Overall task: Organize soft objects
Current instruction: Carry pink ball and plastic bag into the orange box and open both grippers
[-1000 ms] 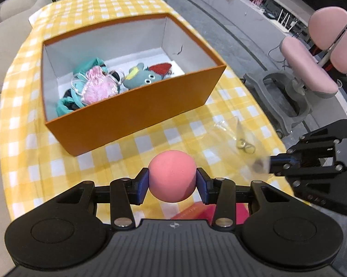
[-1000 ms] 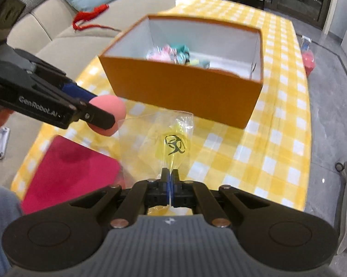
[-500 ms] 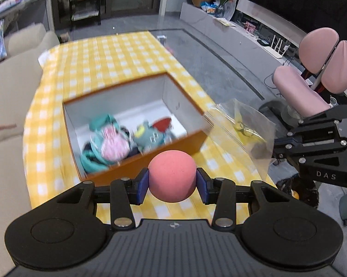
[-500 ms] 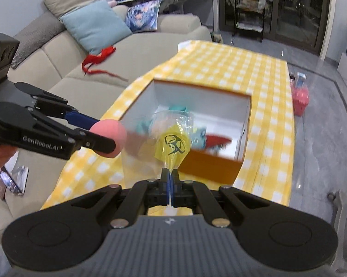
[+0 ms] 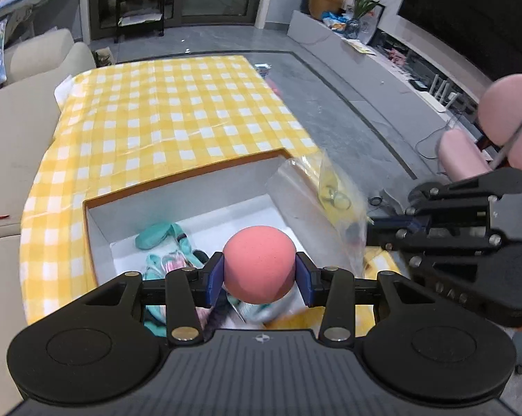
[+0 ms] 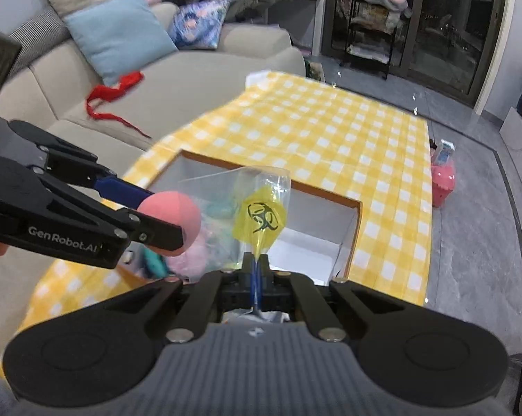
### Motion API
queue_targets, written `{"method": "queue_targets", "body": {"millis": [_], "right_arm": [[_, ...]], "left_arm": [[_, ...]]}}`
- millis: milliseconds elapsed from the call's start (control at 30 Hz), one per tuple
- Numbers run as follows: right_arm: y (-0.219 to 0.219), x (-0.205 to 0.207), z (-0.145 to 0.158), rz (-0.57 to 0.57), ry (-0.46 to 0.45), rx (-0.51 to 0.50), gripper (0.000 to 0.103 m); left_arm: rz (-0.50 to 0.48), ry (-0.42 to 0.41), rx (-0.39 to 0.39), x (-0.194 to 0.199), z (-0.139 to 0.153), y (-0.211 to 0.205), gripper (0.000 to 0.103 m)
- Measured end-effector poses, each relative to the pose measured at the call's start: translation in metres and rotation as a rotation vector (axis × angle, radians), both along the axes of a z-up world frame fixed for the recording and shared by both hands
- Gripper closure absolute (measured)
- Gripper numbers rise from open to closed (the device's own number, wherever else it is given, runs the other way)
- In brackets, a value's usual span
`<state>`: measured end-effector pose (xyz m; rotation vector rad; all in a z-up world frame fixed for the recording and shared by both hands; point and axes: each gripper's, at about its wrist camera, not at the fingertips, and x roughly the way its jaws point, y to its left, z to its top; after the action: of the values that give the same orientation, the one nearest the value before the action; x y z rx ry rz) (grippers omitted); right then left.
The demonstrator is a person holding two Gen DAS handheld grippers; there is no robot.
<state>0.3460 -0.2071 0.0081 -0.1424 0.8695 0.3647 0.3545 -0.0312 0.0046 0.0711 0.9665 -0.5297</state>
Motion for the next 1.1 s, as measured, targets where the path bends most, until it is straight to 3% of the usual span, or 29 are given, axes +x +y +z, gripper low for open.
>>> {"method": "queue_targets", "body": {"millis": [100,367,600,767,967,1100], "right_arm": [[0.003,0.025,-0.026,0.010,0.022,-0.035,0.103],[0.011,0.077,-0.093,0.020,0.075,-0.140,0.103],[0.017,0.102,-0.127,0.029,0.098,-0.214,0.103],[0.023,0.106,-0.136,0.045,0.082,-0.260,0.101],[0.024,0.107,-0.140,0.046,0.082,-0.293,0.090],[0.024,0.106,-0.140,0.050,0.062,-0.302,0.071]], "left_arm": [[0.035,0.050,-0.008,0.025,-0.024,0.000,0.054],[0.098,0.088,-0.006,0.069,-0.087,-0.009,0.054],[0.146,0.117,0.036,0.086,-0.114,-0.012,0.054],[0.166,0.140,0.012,0.089,-0.119,-0.007,0.051],[0.202,0.146,-0.018,0.090,-0.120,-0.006,0.047],[0.200,0.145,-0.035,0.090,-0.119,-0.007,0.039]]}}
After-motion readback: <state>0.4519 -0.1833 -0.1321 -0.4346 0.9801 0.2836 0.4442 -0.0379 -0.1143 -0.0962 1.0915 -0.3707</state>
